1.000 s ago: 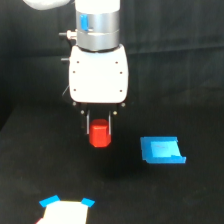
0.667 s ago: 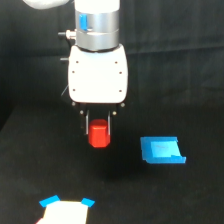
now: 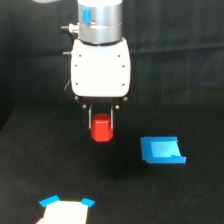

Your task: Pick up the red object from the table

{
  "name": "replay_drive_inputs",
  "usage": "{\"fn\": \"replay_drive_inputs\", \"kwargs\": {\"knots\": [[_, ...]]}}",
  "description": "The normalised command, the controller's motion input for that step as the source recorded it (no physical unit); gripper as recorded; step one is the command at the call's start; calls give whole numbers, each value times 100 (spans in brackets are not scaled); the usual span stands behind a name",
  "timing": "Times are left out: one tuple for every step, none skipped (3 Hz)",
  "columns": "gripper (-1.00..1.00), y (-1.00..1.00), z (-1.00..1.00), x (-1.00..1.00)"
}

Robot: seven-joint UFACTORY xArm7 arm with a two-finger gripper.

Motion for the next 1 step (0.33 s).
{"fn": "replay_drive_inputs", "kwargs": {"knots": [[-44, 1, -29, 17]]}}
